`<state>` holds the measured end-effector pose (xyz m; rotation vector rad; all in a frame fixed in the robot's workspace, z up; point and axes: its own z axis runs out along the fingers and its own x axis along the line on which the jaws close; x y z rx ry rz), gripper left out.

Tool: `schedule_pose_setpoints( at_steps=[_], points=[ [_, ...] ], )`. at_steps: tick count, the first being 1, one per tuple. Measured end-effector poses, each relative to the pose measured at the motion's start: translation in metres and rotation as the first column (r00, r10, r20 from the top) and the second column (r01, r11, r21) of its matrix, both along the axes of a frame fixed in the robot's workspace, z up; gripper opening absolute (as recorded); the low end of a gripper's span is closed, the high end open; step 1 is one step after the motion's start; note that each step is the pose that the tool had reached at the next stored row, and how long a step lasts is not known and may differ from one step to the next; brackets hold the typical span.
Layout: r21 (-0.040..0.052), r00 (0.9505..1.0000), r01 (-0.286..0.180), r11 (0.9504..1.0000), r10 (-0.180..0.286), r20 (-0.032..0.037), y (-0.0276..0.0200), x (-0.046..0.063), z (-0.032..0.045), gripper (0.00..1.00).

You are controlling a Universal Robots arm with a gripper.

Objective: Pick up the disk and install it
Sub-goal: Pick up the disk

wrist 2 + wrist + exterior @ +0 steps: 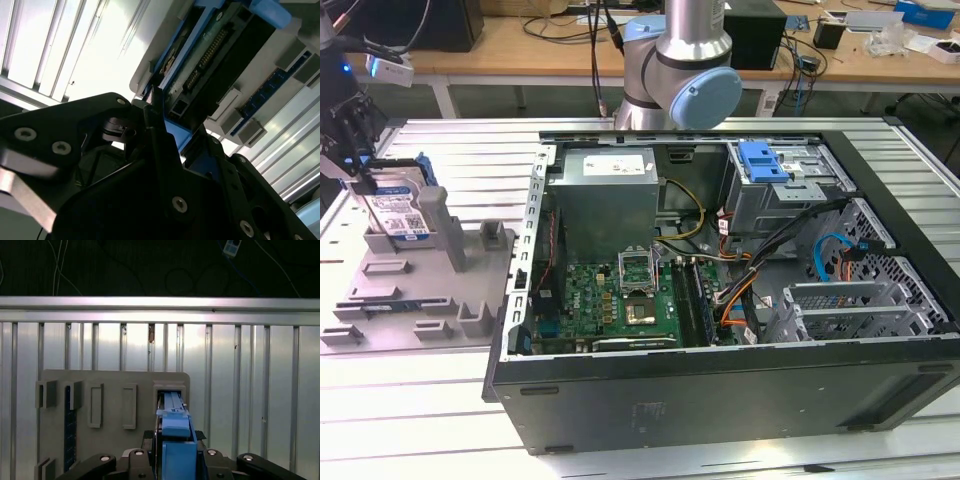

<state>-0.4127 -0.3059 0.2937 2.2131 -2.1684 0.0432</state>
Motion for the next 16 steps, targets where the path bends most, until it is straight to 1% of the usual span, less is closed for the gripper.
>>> schedule_pose_setpoints(
  at_steps=[13,16],
  points=[
    [0.0001,1.0000,0.000,1.0000,0.000,0.0003,0.0000,0.0000,-0.0004,0.37],
    [0.0002,1.0000,0.000,1.0000,0.000,0.0005,0.0000,0.0000,0.0013,0.37]
  ],
)
